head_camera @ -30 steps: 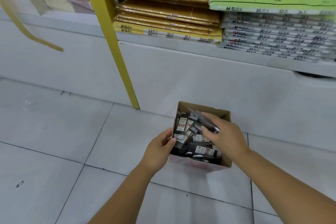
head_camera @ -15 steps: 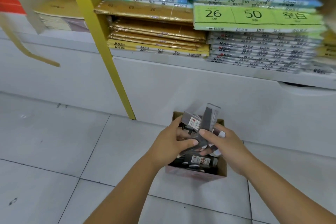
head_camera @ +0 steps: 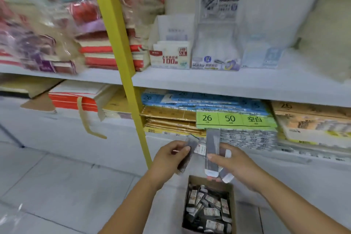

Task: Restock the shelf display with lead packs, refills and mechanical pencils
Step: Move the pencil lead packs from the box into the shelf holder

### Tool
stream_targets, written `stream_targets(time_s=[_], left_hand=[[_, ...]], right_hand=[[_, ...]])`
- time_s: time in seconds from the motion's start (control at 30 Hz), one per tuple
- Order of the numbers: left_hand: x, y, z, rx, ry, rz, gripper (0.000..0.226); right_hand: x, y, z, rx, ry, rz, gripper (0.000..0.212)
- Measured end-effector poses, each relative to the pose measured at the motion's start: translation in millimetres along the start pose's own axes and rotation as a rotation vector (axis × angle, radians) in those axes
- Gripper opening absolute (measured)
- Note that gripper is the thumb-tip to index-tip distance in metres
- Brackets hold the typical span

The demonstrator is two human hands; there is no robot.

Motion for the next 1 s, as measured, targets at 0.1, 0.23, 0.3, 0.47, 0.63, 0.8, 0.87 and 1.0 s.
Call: stream_targets(time_s=[0.1, 0.23, 0.3, 0.47, 0.63, 0.8, 0.87, 1.0], left_hand=[[-10.0, -39.2, -6.4, 0.041, 0.016, -0.023, 0.016], [-20.6, -77.8, -17.9, 0.074, 0.064, -0.117, 0.008], [-24.1, -92.2, -23.4, 0.112, 0.095, -0.159, 0.021], [-27.8, -121.0, -43.1, 0.167, 0.202, -0.014, 0.033], [-31.9, -129.9, -49.3, 0.185, 0.093, -0.076, 0.019], [-29.6, -130.8, -37.5, 0.170, 0.011, -0.212, 0.016], [-33.3, -132.6, -28.9, 0.163, 0.013, -0.136, 0.017], [-47.9, -142.4, -10.6, 0.129, 0.184, 0.032, 0.028]], right_hand=[[-4.4, 38.5, -11.2, -0.065, 0.053, -0.055, 0.033], [-9.7, 75.8, -29.6, -0.115, 0.058, -0.093, 0.031], [-9.7, 86.4, -38.6, -0.167, 0.057, -0.155, 0.030], [-12.9, 102.5, -57.9, -0.181, 0.075, -0.176, 0.016], [-12.6, 116.8, -66.8, -0.311, -0.065, -0.030, 0.035], [-16.0, 117.1, -51.3, -0.428, -0.178, 0.017, 0.025], [-17.8, 125.3, -42.4, -0.445, -0.133, -0.070, 0.026], [-21.6, 151.6, -20.8, -0.440, 0.015, -0.235, 0.033]])
Point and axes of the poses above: each hand's wrist, its own z-axis towards the middle knuckle, its own x-axis out of the palm, y = z × x, the point moved 1 cm from there along z, towards the middle knuckle, and after that the axes turned 11 degrees about z, right-handed, at the moved point
